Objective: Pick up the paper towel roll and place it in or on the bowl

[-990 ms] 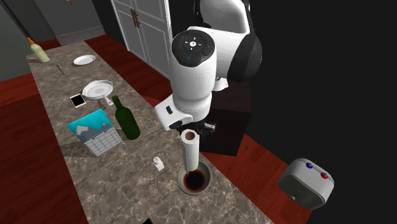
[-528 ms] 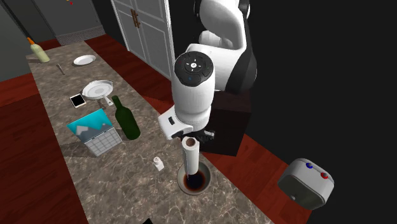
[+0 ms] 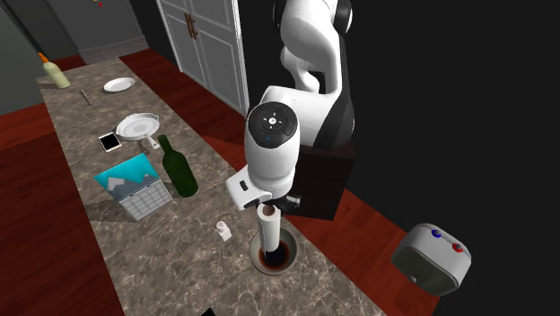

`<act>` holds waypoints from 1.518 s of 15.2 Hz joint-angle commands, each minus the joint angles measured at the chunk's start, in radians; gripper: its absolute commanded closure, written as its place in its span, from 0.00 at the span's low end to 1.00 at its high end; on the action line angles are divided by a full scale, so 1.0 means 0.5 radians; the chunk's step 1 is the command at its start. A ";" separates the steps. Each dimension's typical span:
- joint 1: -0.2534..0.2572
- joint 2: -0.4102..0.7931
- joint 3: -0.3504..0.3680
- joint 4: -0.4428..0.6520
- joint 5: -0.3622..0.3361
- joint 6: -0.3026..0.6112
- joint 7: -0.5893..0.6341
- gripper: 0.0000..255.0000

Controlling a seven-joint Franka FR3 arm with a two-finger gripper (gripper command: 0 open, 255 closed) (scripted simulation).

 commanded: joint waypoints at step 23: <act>0.004 0.058 0.005 0.002 0.004 0.057 0.012 0.00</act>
